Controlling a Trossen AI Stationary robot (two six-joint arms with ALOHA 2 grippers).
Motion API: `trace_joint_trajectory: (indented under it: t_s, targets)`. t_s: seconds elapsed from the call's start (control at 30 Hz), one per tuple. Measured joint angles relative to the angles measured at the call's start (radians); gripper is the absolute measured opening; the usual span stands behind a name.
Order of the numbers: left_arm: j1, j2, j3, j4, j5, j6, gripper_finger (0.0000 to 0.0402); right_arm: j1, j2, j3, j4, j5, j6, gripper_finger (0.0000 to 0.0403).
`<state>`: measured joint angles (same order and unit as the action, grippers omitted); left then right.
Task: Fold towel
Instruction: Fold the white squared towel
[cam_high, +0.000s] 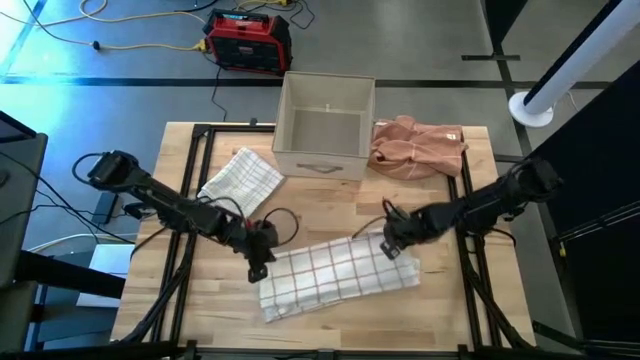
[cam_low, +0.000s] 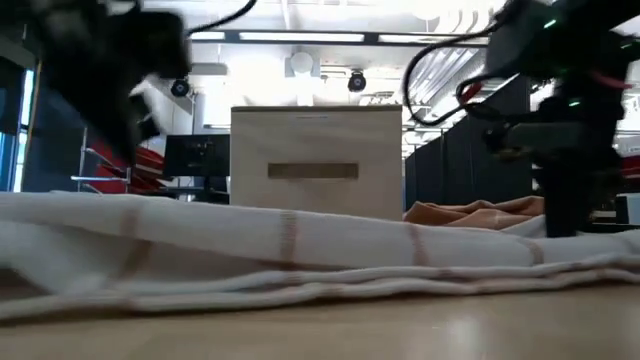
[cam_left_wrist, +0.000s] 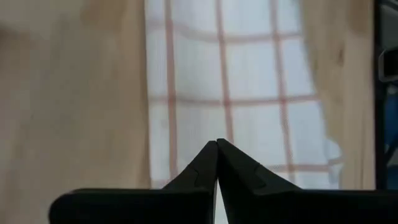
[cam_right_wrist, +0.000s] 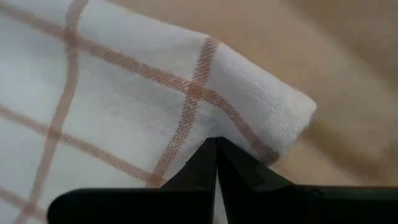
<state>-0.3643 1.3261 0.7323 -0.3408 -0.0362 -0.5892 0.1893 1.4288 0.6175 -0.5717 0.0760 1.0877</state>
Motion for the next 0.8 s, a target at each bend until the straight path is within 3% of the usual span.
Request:
trace_joint_trajectory:
  t_s: [0.27, 0.5, 0.63, 0.8]
  targets:
    - [0.093, -0.094, 0.114, -0.183, -0.01, 0.146, 0.0, -0.169, -0.13, 0.134, -0.406, -0.036, -0.015, 0.0]
    - [0.056, -0.099, 0.112, -0.344, 0.001, 0.128, 0.0, -0.096, -0.167, 0.247, -0.601, -0.067, 0.191, 0.0006]
    - [-0.005, -0.096, 0.062, -0.322, 0.008, 0.12, 0.0, -0.072, -0.166, 0.212, -0.582, -0.098, 0.232, 0.0047]
    - [-0.067, -0.096, -0.038, -0.217, 0.062, 0.083, 0.0, -0.071, -0.165, 0.12, -0.525, -0.087, 0.257, 0.0139]
